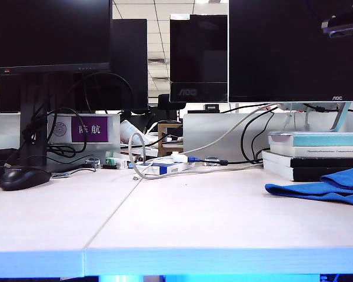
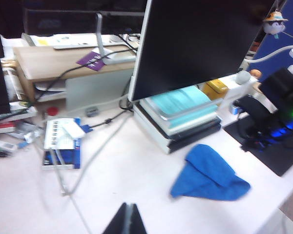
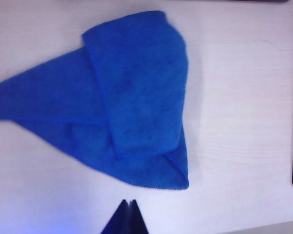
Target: Wipe the table from right to left using the rag.
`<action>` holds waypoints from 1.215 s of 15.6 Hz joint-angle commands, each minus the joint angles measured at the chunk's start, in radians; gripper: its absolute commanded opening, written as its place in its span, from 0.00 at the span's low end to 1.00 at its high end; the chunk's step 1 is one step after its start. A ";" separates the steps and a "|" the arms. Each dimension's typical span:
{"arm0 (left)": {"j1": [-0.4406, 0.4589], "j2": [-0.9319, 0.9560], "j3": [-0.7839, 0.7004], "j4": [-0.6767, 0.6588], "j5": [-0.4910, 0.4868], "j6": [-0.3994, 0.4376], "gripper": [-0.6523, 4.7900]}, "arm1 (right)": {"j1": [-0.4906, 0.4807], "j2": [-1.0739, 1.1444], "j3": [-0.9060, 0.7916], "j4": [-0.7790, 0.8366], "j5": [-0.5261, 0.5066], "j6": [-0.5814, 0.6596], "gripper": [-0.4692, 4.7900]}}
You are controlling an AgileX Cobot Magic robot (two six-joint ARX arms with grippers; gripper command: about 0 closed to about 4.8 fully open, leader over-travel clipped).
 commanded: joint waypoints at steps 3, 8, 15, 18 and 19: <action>0.002 0.000 0.006 0.016 -0.005 0.005 0.11 | -0.024 0.083 0.002 -0.007 0.009 0.016 0.09; 0.001 0.007 0.006 0.023 -0.003 0.012 0.11 | -0.039 0.189 0.001 -0.007 0.000 -0.021 0.61; 0.001 0.008 0.006 0.024 -0.003 0.012 0.11 | -0.039 0.288 -0.006 0.103 -0.002 -0.017 0.54; 0.001 0.009 0.006 0.025 -0.003 0.012 0.11 | -0.039 0.294 -0.063 0.187 -0.002 -0.013 0.48; 0.001 0.012 0.006 0.024 -0.003 0.012 0.11 | -0.040 0.294 -0.114 0.233 -0.002 -0.013 0.48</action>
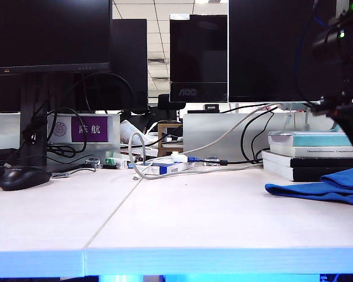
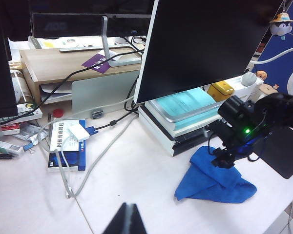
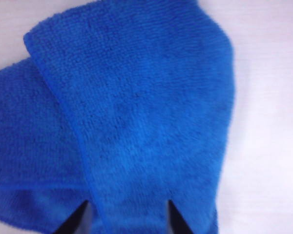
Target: Wipe the table from right to left using the rag.
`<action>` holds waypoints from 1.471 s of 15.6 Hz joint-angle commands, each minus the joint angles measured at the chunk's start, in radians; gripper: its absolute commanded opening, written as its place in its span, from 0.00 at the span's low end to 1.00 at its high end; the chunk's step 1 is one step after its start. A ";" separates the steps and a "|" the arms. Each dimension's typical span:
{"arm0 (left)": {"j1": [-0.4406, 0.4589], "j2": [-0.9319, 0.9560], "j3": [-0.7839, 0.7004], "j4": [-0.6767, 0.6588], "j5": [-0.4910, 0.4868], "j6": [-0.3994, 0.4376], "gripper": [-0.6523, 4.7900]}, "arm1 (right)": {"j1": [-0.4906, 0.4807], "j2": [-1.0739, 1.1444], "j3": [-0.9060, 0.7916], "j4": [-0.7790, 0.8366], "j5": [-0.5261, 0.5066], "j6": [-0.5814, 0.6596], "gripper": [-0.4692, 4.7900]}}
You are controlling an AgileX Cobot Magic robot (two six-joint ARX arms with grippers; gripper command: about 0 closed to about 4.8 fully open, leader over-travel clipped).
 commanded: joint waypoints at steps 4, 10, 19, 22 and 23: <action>0.001 0.004 0.005 0.012 0.001 0.005 0.11 | -0.025 -0.003 -0.153 0.203 0.001 0.004 0.48; 0.001 0.020 0.005 0.009 0.001 0.005 0.11 | -0.051 0.073 -0.158 0.241 -0.003 -0.018 0.29; 0.001 0.034 0.005 0.013 0.001 0.024 0.11 | 0.039 0.088 -0.158 0.122 -0.080 0.005 0.08; 0.001 0.035 0.005 0.017 0.001 0.024 0.11 | 0.057 0.088 -0.158 0.127 -0.100 0.012 0.08; 0.001 0.037 0.005 0.017 0.001 0.024 0.11 | 0.057 0.088 -0.158 0.127 -0.140 0.012 0.08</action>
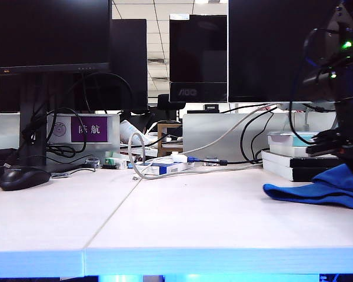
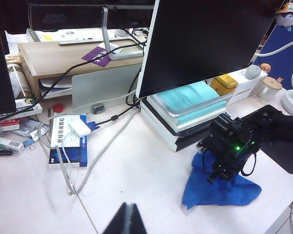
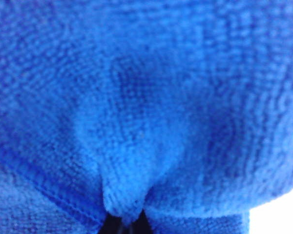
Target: Wipe the table from right to left using the rag.
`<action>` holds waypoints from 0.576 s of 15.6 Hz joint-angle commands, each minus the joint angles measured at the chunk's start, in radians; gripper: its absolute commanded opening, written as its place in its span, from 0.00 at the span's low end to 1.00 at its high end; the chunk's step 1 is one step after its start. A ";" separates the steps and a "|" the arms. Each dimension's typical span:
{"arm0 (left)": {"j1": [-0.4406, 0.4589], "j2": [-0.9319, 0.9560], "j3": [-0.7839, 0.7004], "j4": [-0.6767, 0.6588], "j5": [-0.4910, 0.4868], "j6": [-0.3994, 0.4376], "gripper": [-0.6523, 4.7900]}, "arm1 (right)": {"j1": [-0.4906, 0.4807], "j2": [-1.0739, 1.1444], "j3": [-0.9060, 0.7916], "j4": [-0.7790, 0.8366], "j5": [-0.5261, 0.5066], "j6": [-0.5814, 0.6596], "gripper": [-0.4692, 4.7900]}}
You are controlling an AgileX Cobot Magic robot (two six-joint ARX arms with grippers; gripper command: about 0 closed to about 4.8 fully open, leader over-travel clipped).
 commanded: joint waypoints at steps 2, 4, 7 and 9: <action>0.001 0.003 0.005 0.013 0.002 0.005 0.11 | 0.011 0.013 -0.011 -0.002 -0.200 0.057 0.08; 0.001 0.003 0.005 0.012 0.001 0.005 0.11 | 0.032 0.013 -0.011 0.010 -0.201 0.064 0.08; 0.001 0.003 0.005 0.008 0.002 0.005 0.11 | 0.120 0.013 -0.011 0.024 -0.209 0.092 0.08; 0.001 0.003 0.005 -0.010 0.002 0.005 0.11 | 0.217 0.013 -0.011 0.046 -0.222 0.135 0.08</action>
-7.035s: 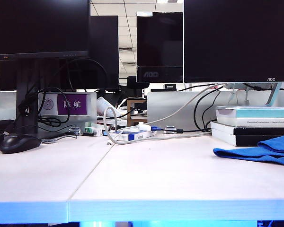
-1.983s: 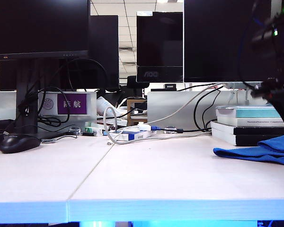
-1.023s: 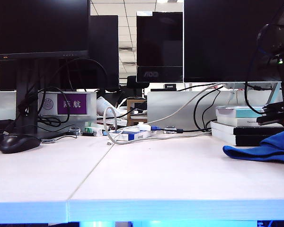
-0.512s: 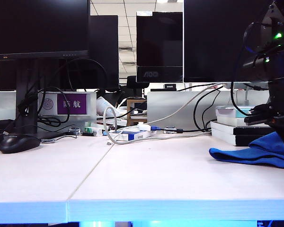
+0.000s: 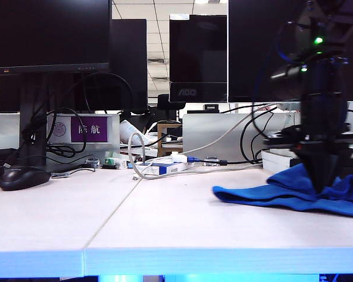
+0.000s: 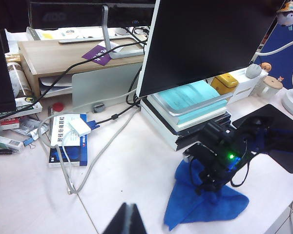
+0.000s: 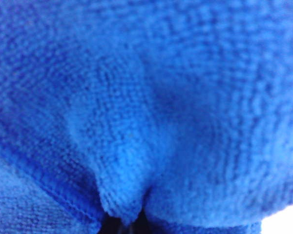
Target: Wipe the table from right to left using the rag.
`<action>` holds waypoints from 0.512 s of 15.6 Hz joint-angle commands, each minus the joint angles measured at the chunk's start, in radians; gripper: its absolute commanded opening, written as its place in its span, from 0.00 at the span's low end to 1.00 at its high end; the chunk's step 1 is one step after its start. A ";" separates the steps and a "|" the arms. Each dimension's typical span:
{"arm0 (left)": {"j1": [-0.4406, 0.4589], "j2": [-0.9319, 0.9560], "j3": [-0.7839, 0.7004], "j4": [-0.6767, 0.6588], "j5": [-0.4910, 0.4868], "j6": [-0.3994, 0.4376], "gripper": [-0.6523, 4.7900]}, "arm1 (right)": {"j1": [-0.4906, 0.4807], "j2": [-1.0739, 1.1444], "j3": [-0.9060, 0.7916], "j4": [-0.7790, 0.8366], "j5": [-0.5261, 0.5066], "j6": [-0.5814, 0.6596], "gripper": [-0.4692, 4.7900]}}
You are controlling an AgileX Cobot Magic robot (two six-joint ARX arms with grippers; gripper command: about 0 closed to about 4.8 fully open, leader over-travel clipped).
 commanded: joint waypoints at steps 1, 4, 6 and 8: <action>0.001 -0.002 0.005 -0.041 0.002 0.005 0.11 | 0.089 0.020 -0.012 0.037 -0.107 0.045 0.08; 0.001 -0.002 0.005 -0.171 0.001 0.084 0.11 | 0.101 0.020 -0.011 0.044 -0.133 0.066 0.08; 0.001 -0.002 0.005 -0.261 -0.004 0.121 0.11 | 0.130 0.023 -0.011 0.045 -0.133 0.069 0.08; 0.001 -0.002 0.005 -0.276 -0.006 0.120 0.11 | 0.156 0.029 -0.011 0.049 -0.135 0.083 0.08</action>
